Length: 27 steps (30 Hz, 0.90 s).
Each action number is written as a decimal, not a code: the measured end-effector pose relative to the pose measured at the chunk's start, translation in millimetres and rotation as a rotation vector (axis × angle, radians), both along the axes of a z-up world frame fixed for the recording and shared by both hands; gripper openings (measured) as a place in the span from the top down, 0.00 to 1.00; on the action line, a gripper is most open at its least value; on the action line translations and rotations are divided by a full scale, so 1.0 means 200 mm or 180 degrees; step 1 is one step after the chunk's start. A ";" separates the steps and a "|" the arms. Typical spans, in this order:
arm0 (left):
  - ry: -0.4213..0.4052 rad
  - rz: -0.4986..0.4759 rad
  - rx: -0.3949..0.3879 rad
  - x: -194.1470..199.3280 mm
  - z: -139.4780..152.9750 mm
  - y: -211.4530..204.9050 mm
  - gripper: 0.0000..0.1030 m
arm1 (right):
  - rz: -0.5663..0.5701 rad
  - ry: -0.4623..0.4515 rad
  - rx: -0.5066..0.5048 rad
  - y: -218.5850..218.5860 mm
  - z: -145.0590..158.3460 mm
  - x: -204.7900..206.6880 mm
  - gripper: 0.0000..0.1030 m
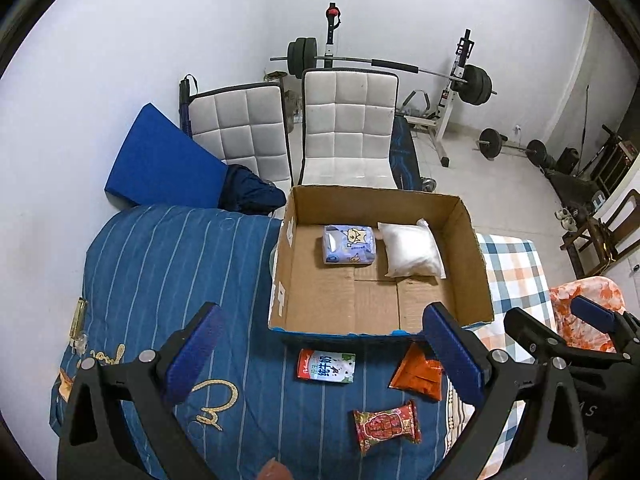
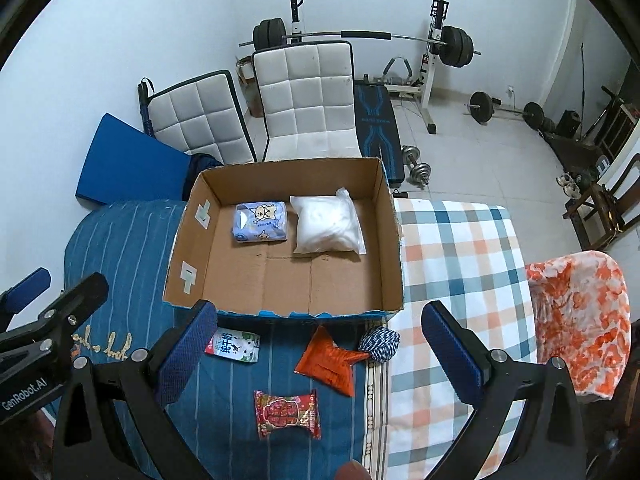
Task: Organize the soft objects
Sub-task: 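Grasp the milk carton with the left tool while the right grasps the orange snack bag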
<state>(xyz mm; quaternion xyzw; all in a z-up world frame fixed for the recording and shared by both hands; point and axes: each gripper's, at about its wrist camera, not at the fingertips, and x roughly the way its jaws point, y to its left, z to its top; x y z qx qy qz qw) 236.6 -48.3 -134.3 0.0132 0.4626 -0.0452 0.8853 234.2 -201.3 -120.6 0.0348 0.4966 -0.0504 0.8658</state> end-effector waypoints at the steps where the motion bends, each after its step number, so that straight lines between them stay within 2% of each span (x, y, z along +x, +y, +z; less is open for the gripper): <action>1: 0.0008 -0.0004 0.0001 0.00 0.00 0.00 0.01 | 0.0002 0.0001 0.0004 0.00 0.00 0.00 0.00; 6: 0.0021 -0.0013 0.0131 0.01 -0.03 -0.03 0.01 | -0.0088 0.0123 0.0049 -0.05 -0.06 0.00 0.00; 9: 0.0158 -0.0026 0.0120 0.03 -0.11 -0.03 0.01 | -0.0110 0.0321 0.0010 -0.09 -0.20 0.00 0.00; 11: 0.0284 0.0007 0.0174 0.04 -0.20 -0.03 0.01 | -0.0149 0.0565 0.0037 -0.13 -0.35 0.02 0.00; 14: 0.0493 0.0070 0.0261 0.06 -0.39 -0.01 0.01 | -0.0351 0.1051 0.0366 -0.21 -0.68 0.05 0.00; 18: 0.0835 0.0159 0.0324 0.09 -0.66 0.03 0.01 | -0.0723 0.1451 0.0808 -0.27 -1.05 0.08 0.00; 19: 0.0925 0.0171 0.0314 0.10 -0.71 0.04 0.01 | -0.0805 0.1490 0.0894 -0.28 -1.11 0.09 0.00; 21: 0.1065 0.0228 0.0330 0.11 -0.84 0.06 0.01 | -0.1033 0.1636 0.1126 -0.30 -1.27 0.09 0.05; 23: 0.1203 0.0246 0.0331 0.12 -0.93 0.08 0.01 | -0.1116 0.1779 0.1214 -0.28 -1.39 0.12 0.18; 25: 0.1285 0.0267 0.0333 0.13 -1.00 0.08 0.01 | -0.1143 0.1850 0.1110 -0.25 -1.45 0.14 0.20; 26: 0.1321 0.0262 0.0331 0.14 -1.03 0.08 0.01 | -0.1149 0.1834 0.1024 -0.23 -1.48 0.15 0.27; 27: 0.1348 0.0263 0.0328 0.15 -1.05 0.08 0.01 | -0.1144 0.1756 0.0923 -0.21 -1.48 0.16 0.29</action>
